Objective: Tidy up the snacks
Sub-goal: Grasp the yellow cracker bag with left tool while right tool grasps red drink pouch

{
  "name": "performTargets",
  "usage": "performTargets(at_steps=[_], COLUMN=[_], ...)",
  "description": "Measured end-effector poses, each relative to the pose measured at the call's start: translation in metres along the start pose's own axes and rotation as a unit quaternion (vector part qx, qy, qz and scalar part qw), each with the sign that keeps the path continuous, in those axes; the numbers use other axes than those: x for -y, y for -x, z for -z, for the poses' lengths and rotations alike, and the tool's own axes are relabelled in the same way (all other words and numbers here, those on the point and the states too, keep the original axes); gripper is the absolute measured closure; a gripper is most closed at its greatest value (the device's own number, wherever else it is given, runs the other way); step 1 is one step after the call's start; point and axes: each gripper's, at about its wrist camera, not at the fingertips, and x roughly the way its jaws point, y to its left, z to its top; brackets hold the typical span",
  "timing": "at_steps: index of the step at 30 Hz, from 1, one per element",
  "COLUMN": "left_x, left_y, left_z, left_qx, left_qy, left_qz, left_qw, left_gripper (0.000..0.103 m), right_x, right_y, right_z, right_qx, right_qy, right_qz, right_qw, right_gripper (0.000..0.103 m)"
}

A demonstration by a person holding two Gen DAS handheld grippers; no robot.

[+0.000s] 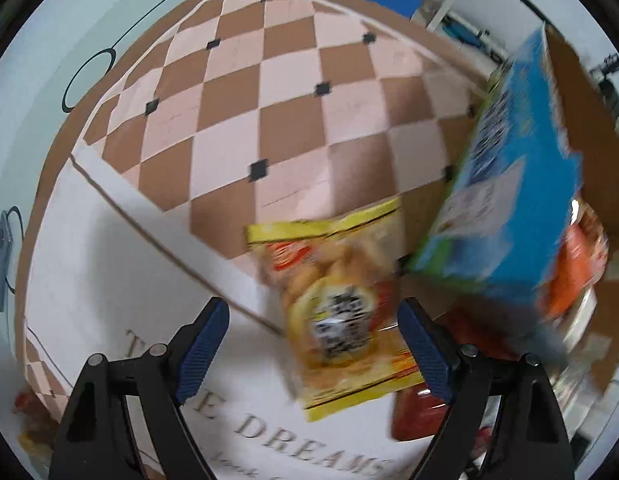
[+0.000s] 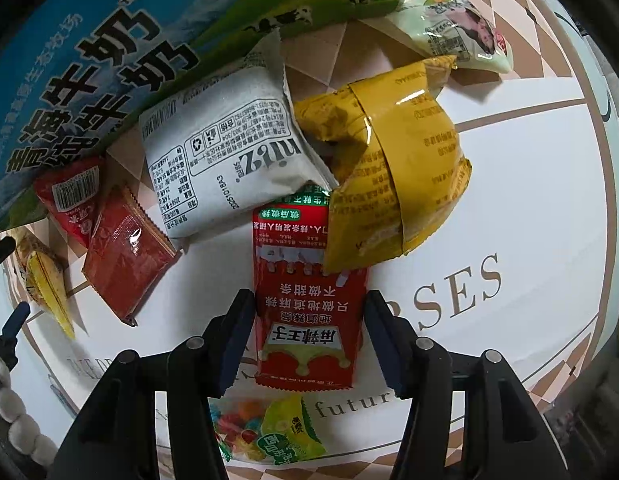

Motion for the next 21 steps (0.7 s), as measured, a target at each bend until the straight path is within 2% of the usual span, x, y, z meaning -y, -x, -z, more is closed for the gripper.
performTargets(at_steps=[2,6,9,13,15,17,18,19,21], left_x=[-0.010,-0.013,-0.013,-0.029,-0.036,-0.044,-0.045,-0.044,-0.036], left_y=[-0.003,-0.002,-0.003,-0.021,-0.030,-0.040,-0.044,-0.042,-0.040], left_z=[0.005,-0.004,-0.009,-0.029,-0.032,-0.036,-0.038,-0.039,-0.039], left_qx=[-0.004,-0.005,-0.026,-0.079,-0.088,-0.102,-0.104,-0.095,-0.079], left_qy=[0.004,-0.026,-0.036,0.026,0.062,0.082,0.085,0.076,0.032], left_qz=[0.009,-0.011,-0.005,0.040,0.044,0.053,0.060,0.049,0.036], left_qw=[0.9999,0.9996,0.9990,0.9957,0.9932,0.9900,0.9890,0.9914,0.9957], left_gripper=[0.016,0.016,0.016,0.016,0.016,0.020,0.032,0.041,0.047], right_x=[-0.002,-0.013,-0.013,-0.015,-0.018,-0.023,-0.025,-0.029,-0.031], right_y=[-0.001,-0.002,-0.004,-0.005,-0.007,-0.007,-0.007,-0.007,-0.006], right_z=[-0.001,-0.001,-0.002,-0.003,-0.004,-0.002,-0.001,0.001,0.004], right_qx=[0.003,0.004,0.001,0.001,0.002,0.006,0.011,0.015,0.023], right_qy=[0.001,0.008,0.008,0.006,0.011,0.019,0.024,0.028,0.041], right_qz=[0.003,0.011,0.008,0.012,0.021,0.029,0.034,0.037,0.036], right_qw=[1.000,1.000,1.000,1.000,1.000,0.999,0.999,0.999,0.998], right_gripper=[0.043,0.043,0.043,0.042,0.041,0.042,0.044,0.046,0.050])
